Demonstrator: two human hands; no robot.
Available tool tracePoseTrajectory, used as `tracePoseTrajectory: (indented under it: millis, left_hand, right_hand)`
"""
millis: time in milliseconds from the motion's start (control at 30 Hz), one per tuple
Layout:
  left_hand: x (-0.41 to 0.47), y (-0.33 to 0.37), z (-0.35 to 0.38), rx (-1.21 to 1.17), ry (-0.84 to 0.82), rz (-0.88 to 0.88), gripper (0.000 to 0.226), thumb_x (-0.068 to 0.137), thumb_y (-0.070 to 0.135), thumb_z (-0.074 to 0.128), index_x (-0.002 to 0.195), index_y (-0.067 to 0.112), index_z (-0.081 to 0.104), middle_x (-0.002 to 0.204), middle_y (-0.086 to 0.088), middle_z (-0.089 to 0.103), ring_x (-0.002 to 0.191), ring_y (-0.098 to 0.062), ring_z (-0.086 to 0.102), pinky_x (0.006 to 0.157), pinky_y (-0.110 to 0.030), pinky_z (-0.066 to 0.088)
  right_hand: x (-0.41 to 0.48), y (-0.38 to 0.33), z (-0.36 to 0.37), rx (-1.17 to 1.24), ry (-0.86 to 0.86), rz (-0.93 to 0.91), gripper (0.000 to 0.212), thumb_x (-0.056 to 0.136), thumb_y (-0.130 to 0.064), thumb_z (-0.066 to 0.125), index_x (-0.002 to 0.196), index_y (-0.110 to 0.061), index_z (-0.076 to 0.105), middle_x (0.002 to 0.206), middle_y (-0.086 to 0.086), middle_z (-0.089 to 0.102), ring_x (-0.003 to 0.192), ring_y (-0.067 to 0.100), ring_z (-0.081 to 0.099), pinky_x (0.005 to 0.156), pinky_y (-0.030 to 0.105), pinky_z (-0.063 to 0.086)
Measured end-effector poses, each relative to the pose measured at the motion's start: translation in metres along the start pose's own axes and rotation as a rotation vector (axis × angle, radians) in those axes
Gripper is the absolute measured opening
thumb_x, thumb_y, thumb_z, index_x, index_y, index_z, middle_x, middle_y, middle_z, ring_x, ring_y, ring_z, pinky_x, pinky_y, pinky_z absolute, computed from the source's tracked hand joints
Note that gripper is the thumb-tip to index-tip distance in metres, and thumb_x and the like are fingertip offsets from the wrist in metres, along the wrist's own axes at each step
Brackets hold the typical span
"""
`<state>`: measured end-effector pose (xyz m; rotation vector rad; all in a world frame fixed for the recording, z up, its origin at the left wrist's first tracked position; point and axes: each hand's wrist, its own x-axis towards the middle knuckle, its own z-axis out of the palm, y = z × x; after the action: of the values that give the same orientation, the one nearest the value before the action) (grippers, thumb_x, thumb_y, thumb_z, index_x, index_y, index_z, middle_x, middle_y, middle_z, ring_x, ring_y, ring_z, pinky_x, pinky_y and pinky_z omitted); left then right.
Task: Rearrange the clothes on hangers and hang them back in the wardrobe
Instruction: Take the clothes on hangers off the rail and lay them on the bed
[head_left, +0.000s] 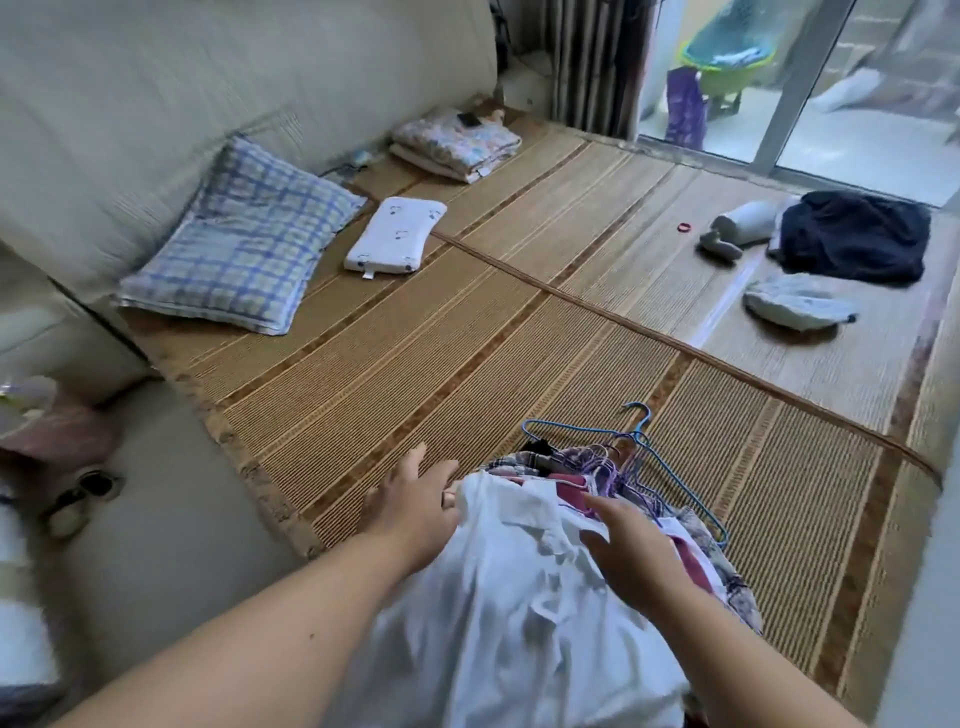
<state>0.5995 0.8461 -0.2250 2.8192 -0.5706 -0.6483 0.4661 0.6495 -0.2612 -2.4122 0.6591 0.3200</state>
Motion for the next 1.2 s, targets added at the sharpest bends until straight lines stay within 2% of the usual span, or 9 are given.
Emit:
tracePoseTrajectory:
  millis: [167, 267, 367, 600, 767, 900, 1033, 1100, 1200]
  left_hand:
    - [-0.043, -0.039, -0.083, -0.001, 0.138, -0.024, 0.059, 0.090, 0.037, 0.052, 0.144, 0.035, 0.029, 0.157, 0.002, 0.014, 0.140, -0.024, 0.024, 0.112, -0.045, 0.027]
    - [-0.096, -0.076, -0.134, 0.066, 0.285, -0.079, 0.061, 0.089, 0.035, 0.051, 0.145, 0.037, 0.026, 0.157, 0.003, 0.015, 0.139, -0.023, 0.026, 0.112, -0.039, 0.026]
    - [-0.156, -0.119, -0.177, 0.109, 0.443, -0.180, 0.066, 0.086, 0.035, 0.053, 0.145, 0.038, 0.025, 0.157, 0.003, 0.018, 0.139, -0.022, 0.027, 0.113, -0.036, 0.027]
    - [-0.340, -0.214, -0.248, 0.231, 0.744, -0.472, 0.065, 0.084, 0.046, 0.051, 0.144, 0.038, 0.026, 0.156, 0.004, 0.019, 0.141, -0.017, 0.023, 0.112, -0.035, 0.026]
    - [-0.479, -0.246, -0.274, 0.298, 0.947, -0.691, 0.063, 0.088, 0.048, 0.048, 0.144, 0.039, 0.021, 0.157, 0.009, 0.009, 0.142, -0.017, 0.016, 0.115, -0.037, 0.019]
    - [-0.574, -0.258, -0.297, 0.453, 1.089, -0.827, 0.066, 0.087, 0.053, 0.047, 0.145, 0.039, 0.020, 0.157, 0.007, 0.009, 0.142, -0.016, 0.016, 0.117, -0.035, 0.016]
    - [-0.643, -0.261, -0.332, 0.622, 1.228, -0.909, 0.067, 0.083, 0.053, 0.048, 0.144, 0.037, 0.027, 0.157, 0.001, 0.016, 0.145, -0.020, 0.010, 0.117, -0.039, 0.016]
    - [-0.667, -0.262, -0.354, 0.681, 1.314, -0.937, 0.070, 0.079, 0.051, 0.049, 0.144, 0.032, 0.031, 0.156, -0.002, 0.020, 0.144, -0.023, 0.013, 0.117, -0.041, 0.019]
    - [-0.695, -0.269, -0.389, 0.696, 1.411, -1.012, 0.080, 0.079, 0.045, 0.056, 0.148, 0.025, 0.022, 0.158, -0.005, 0.010, 0.146, -0.025, 0.006, 0.119, -0.039, 0.013]
  right_hand:
    - [0.012, -0.134, -0.018, 0.007, 0.048, -0.408, 0.048, 0.090, -0.024, 0.055, 0.137, -0.028, 0.045, 0.141, -0.003, 0.048, 0.126, 0.017, 0.048, 0.103, 0.029, 0.039]
    - [-0.005, -0.230, -0.018, -0.020, 0.061, -0.665, 0.050, 0.090, -0.028, 0.056, 0.139, -0.032, 0.042, 0.141, -0.005, 0.047, 0.122, 0.017, 0.052, 0.103, 0.032, 0.042]
    - [-0.039, -0.319, -0.012, -0.048, 0.051, -0.897, 0.054, 0.090, -0.032, 0.055, 0.141, -0.035, 0.037, 0.144, -0.007, 0.043, 0.126, 0.018, 0.047, 0.106, 0.035, 0.039]
    - [-0.164, -0.490, 0.027, -0.086, 0.007, -1.355, 0.057, 0.091, -0.036, 0.050, 0.143, -0.041, 0.028, 0.150, -0.014, 0.030, 0.137, 0.013, 0.032, 0.111, 0.030, 0.027]
    - [-0.268, -0.576, 0.059, -0.069, -0.017, -1.611, 0.058, 0.091, -0.038, 0.050, 0.144, -0.041, 0.026, 0.150, -0.013, 0.030, 0.137, 0.013, 0.032, 0.110, 0.029, 0.025]
    - [-0.344, -0.620, 0.075, -0.051, -0.079, -1.779, 0.065, 0.084, -0.034, 0.050, 0.143, -0.043, 0.026, 0.147, -0.016, 0.032, 0.133, 0.011, 0.039, 0.107, 0.028, 0.033]
    - [-0.404, -0.663, 0.071, 0.037, -0.128, -1.867, 0.065, 0.084, -0.035, 0.051, 0.144, -0.040, 0.026, 0.147, -0.015, 0.031, 0.130, 0.009, 0.041, 0.106, 0.025, 0.033]
    - [-0.428, -0.685, 0.064, 0.121, -0.143, -1.902, 0.063, 0.087, -0.037, 0.054, 0.144, -0.039, 0.027, 0.144, -0.014, 0.033, 0.128, 0.011, 0.043, 0.105, 0.026, 0.035]
    - [-0.459, -0.719, 0.049, 0.227, -0.166, -1.937, 0.062, 0.088, -0.040, 0.056, 0.143, -0.041, 0.027, 0.140, -0.013, 0.036, 0.124, 0.013, 0.048, 0.104, 0.031, 0.038]
